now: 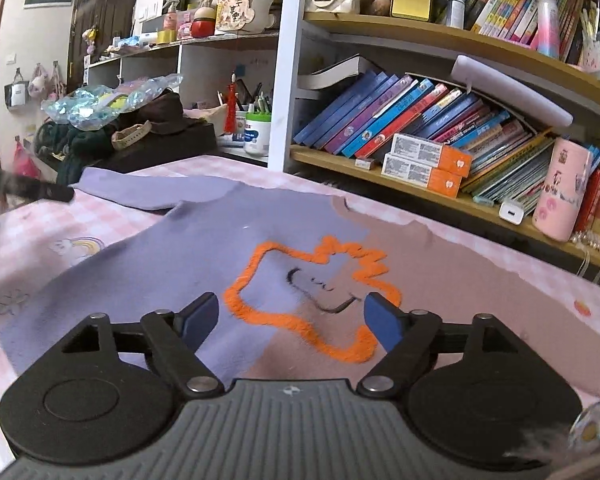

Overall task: Fold clothes
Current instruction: 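Move both grippers over the flattened sweater toward its lavender sleeve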

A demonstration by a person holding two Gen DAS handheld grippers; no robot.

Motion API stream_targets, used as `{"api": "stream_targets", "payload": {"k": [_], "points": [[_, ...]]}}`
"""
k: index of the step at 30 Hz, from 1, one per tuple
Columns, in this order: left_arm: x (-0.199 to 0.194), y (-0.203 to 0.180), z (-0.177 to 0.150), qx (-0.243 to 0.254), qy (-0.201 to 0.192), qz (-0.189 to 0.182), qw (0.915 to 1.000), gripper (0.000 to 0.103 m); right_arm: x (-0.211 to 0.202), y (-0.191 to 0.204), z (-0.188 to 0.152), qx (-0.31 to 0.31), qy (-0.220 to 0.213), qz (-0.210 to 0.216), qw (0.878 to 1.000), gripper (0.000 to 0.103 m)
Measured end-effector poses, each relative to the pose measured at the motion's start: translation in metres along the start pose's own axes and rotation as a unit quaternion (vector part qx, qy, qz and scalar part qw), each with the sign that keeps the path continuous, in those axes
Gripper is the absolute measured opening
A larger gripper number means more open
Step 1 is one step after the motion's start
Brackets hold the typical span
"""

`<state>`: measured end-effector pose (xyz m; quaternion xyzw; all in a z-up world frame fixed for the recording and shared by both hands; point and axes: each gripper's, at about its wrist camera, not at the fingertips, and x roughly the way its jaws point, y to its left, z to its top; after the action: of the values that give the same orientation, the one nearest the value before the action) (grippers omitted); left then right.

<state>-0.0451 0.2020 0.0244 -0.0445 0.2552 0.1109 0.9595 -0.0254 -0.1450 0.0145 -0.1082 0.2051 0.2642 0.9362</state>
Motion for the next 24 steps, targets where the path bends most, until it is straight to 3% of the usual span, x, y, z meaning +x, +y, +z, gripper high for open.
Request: {"api": "stream_targets", "payload": {"k": [9, 14, 24], "points": [[0.026, 0.012, 0.018, 0.004, 0.010, 0.059, 0.9982, 0.099, 0.010, -0.005, -0.013, -0.010, -0.002, 0.007, 1.000, 0.084], [0.029, 0.019, 0.030, 0.005, -0.010, 0.067, 0.9977, 0.100, 0.007, -0.005, -0.017, -0.009, -0.017, 0.007, 1.000, 0.088], [0.043, 0.060, 0.029, -0.061, 0.012, 0.122, 0.9906, 0.098, 0.007, -0.006, -0.017, -0.005, -0.019, -0.004, 1.000, 0.097]]}}
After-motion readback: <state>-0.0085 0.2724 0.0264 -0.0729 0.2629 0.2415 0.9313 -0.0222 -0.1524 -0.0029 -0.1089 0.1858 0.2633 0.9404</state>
